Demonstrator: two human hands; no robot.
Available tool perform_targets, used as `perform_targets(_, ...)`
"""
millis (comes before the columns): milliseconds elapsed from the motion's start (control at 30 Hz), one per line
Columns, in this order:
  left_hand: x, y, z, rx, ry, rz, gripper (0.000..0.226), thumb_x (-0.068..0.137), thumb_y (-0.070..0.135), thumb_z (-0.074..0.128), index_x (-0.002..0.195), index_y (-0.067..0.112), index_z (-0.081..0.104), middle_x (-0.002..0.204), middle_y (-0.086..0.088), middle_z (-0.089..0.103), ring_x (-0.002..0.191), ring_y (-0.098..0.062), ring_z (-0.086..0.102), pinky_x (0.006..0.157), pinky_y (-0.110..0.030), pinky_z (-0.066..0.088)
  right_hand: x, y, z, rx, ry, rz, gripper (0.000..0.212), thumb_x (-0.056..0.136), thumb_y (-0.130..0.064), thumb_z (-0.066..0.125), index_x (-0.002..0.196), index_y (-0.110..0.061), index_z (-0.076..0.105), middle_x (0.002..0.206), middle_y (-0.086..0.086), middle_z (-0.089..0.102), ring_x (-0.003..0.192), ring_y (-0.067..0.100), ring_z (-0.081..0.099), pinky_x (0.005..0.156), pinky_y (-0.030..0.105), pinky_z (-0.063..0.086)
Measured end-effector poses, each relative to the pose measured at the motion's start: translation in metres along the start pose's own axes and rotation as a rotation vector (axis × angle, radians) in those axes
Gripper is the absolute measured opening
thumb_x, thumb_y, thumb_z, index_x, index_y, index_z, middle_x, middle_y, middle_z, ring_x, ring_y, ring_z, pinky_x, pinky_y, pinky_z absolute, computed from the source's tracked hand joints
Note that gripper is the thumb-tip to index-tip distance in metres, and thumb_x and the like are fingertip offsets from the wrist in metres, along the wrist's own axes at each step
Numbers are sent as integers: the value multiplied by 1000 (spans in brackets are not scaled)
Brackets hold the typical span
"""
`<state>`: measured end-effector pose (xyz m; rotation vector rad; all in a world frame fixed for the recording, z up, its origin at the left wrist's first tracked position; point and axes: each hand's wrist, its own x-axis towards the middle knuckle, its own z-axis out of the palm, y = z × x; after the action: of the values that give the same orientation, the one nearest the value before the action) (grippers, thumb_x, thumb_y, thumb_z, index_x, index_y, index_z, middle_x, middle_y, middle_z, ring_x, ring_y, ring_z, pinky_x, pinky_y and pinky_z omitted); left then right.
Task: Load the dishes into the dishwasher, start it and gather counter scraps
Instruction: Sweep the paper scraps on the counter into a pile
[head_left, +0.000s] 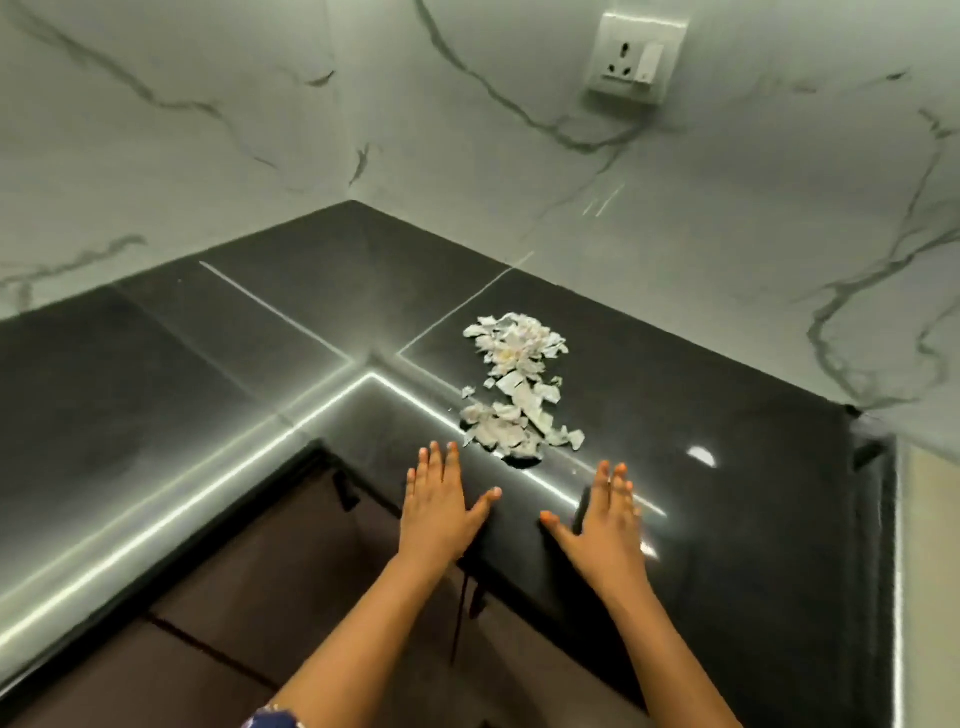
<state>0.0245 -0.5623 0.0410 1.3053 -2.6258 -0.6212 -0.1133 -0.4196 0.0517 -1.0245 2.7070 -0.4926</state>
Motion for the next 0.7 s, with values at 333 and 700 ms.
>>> perform_targets(333, 108, 9, -1, 148, -40, 54, 129, 48, 89, -26, 151, 14, -7, 160, 0, -10, 146, -13, -11, 117, -38, -6, 128, -27, 9, -74, -69, -141, 107, 70, -83, 2, 145, -10, -20, 156, 6, -19, 144, 18, -18, 113, 41, -15)
perform_targets(700, 172, -23, -18, -103, -13, 81, 117, 63, 93, 1, 152, 17, 0, 158, 2, -3, 144, -9, -3, 117, -31, -5, 187, -18, -9, 532, -22, -184, 70, 95, -33, 52, 150, -15, 11, 158, 1, 8, 145, 14, 4, 112, 22, 4)
